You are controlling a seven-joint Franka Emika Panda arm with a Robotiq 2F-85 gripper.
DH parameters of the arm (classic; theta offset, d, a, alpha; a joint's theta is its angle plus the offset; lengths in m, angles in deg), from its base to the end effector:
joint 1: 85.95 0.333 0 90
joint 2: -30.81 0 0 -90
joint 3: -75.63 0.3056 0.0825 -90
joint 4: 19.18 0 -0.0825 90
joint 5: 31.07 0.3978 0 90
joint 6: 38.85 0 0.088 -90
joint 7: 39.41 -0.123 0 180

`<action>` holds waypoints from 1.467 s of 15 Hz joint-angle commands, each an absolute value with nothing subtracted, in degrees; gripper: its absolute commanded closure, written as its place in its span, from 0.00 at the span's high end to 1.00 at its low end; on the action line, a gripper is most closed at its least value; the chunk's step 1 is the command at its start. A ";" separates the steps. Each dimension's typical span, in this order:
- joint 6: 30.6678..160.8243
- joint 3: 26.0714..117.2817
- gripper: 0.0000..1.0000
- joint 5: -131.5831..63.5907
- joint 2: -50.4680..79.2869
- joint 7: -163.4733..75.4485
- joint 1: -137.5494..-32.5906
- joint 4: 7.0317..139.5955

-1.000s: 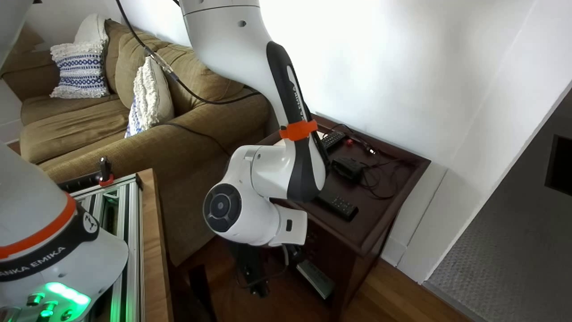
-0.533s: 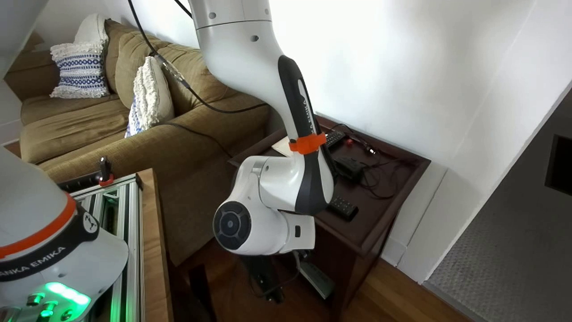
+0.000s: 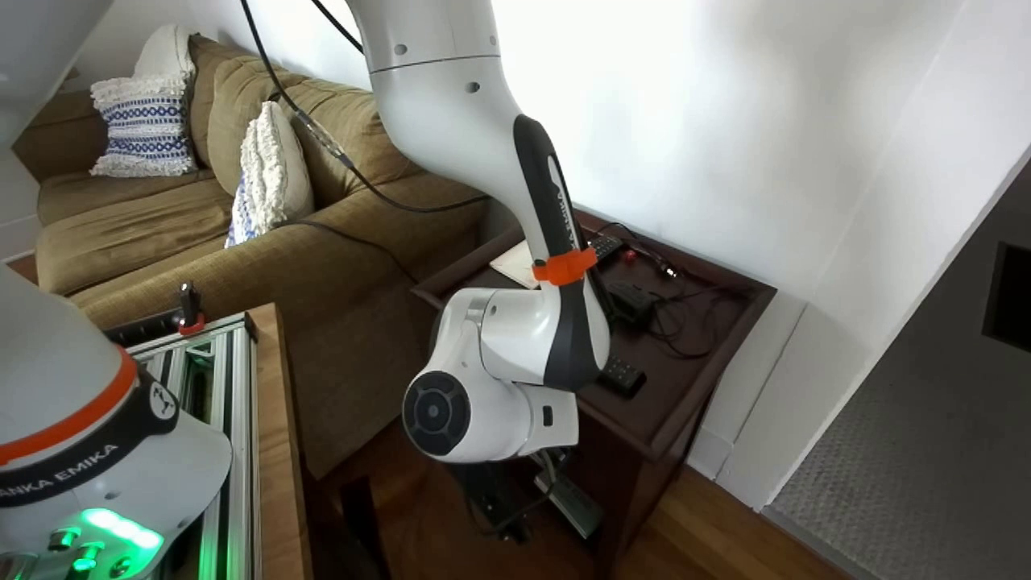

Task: Open the top drawer

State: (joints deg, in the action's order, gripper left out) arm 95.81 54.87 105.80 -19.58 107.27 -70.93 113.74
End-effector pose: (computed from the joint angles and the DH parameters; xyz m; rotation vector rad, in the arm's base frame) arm 0.3735 -0.0854 -0.0647 -2.7740 -0.3733 -0.8119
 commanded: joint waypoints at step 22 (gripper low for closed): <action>101.87 54.97 0.08 94.45 -21.74 109.64 -74.23 111.32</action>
State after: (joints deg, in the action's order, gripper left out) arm 97.11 54.80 98.93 -20.57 109.10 -73.14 110.64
